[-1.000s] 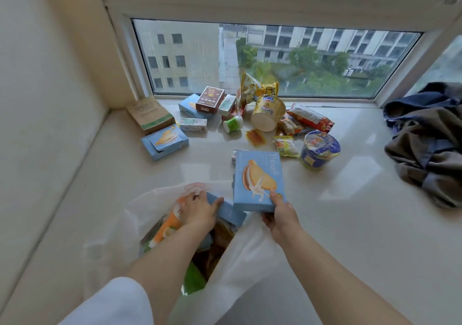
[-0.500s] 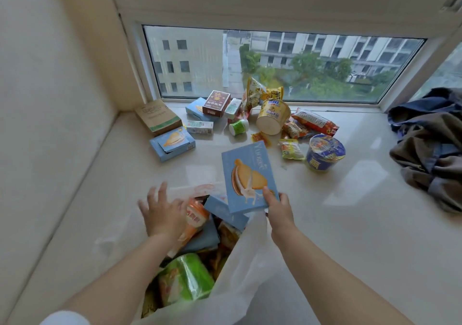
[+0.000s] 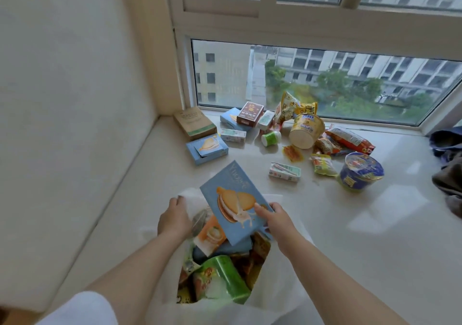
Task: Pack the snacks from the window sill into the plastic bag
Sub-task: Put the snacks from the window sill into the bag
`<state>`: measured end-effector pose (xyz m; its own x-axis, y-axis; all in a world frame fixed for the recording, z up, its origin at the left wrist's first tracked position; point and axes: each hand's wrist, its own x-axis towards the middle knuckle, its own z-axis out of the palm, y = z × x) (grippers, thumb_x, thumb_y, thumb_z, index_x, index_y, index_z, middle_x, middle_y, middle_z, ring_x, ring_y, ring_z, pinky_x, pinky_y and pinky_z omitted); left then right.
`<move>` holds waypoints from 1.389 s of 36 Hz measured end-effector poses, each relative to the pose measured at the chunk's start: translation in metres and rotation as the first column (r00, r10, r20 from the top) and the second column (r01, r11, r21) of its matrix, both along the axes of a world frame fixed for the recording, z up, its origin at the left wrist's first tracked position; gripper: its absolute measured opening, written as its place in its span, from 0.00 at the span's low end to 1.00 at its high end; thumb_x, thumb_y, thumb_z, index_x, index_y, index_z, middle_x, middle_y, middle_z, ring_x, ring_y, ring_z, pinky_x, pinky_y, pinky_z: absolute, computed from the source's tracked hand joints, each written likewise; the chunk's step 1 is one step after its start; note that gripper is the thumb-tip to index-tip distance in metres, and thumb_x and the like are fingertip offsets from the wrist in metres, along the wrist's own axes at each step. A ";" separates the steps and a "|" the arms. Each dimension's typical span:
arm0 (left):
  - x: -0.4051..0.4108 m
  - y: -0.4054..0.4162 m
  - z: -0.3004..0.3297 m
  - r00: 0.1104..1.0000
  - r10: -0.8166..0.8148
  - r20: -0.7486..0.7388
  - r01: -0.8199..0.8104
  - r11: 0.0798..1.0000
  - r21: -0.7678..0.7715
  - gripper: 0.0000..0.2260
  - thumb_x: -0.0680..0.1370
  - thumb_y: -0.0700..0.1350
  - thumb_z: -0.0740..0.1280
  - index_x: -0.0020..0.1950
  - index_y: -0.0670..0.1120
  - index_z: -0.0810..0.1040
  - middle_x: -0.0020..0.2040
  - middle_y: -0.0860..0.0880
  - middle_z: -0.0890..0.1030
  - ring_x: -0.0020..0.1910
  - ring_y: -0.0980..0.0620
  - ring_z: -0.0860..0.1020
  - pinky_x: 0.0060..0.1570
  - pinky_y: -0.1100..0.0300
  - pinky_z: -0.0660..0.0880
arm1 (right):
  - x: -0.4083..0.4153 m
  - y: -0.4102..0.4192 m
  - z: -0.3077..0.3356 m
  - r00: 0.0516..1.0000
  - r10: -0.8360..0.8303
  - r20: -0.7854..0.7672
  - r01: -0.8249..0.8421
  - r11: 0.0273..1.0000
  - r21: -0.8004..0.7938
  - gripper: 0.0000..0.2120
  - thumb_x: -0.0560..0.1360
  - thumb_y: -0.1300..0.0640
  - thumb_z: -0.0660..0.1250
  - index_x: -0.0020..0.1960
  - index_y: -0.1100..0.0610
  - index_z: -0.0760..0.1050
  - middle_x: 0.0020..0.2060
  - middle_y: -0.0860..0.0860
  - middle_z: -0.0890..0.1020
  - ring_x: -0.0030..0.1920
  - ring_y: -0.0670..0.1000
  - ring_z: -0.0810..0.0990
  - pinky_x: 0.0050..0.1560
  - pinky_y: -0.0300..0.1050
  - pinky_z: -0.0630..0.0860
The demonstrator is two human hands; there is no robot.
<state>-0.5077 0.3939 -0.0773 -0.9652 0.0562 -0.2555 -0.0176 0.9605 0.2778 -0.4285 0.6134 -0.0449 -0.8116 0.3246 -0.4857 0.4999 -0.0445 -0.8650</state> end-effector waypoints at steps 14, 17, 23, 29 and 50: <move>-0.036 -0.015 0.053 0.988 -0.155 0.000 0.154 0.979 0.133 0.35 0.75 0.37 0.60 0.79 0.45 0.47 0.75 0.46 0.61 0.69 0.44 0.66 0.62 0.54 0.67 | -0.005 -0.026 -0.005 0.991 0.085 0.099 -0.120 0.893 0.433 0.13 0.76 0.43 0.62 0.48 0.53 0.69 0.47 0.55 0.79 0.46 0.55 0.78 0.47 0.50 0.74; -0.032 -0.013 0.053 0.986 -0.167 0.015 0.161 0.967 0.199 0.36 0.76 0.37 0.61 0.79 0.46 0.46 0.76 0.46 0.60 0.70 0.44 0.66 0.62 0.56 0.66 | -0.011 -0.053 -0.010 0.991 0.094 0.098 -0.132 0.833 0.537 0.16 0.78 0.44 0.59 0.59 0.55 0.67 0.52 0.58 0.79 0.52 0.59 0.78 0.47 0.49 0.71; -0.032 -0.016 0.053 0.991 -0.134 0.007 0.129 0.963 0.236 0.36 0.75 0.36 0.61 0.79 0.46 0.45 0.76 0.46 0.58 0.72 0.45 0.63 0.64 0.57 0.64 | -0.003 -0.082 -0.026 0.545 0.629 0.555 -0.832 0.323 0.451 0.33 0.77 0.41 0.59 0.76 0.48 0.50 0.65 0.54 0.74 0.61 0.56 0.75 0.58 0.49 0.74; -0.032 -0.022 0.054 0.995 -0.098 -0.023 0.100 0.960 0.261 0.37 0.75 0.38 0.64 0.79 0.47 0.47 0.75 0.46 0.61 0.71 0.45 0.65 0.64 0.56 0.66 | -0.002 -0.074 -0.006 0.732 0.578 0.362 -0.590 0.270 0.761 0.20 0.78 0.41 0.57 0.64 0.50 0.71 0.62 0.50 0.76 0.58 0.54 0.74 0.55 0.49 0.73; -0.046 -0.011 0.073 0.968 0.152 0.199 -0.248 0.482 0.840 0.26 0.66 0.28 0.56 0.60 0.47 0.75 0.42 0.44 0.73 0.35 0.48 0.70 0.26 0.67 0.66 | -0.016 0.063 0.034 0.927 -0.348 0.141 0.283 0.893 0.349 0.18 0.80 0.62 0.54 0.66 0.70 0.69 0.57 0.66 0.75 0.51 0.58 0.73 0.42 0.43 0.67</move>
<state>-0.5538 0.3827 -0.0046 -0.9565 0.1007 -0.2737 -0.2467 0.2211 0.9435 -0.4442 0.6768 -0.0106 -0.5399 0.7104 -0.4514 0.6650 0.0312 -0.7462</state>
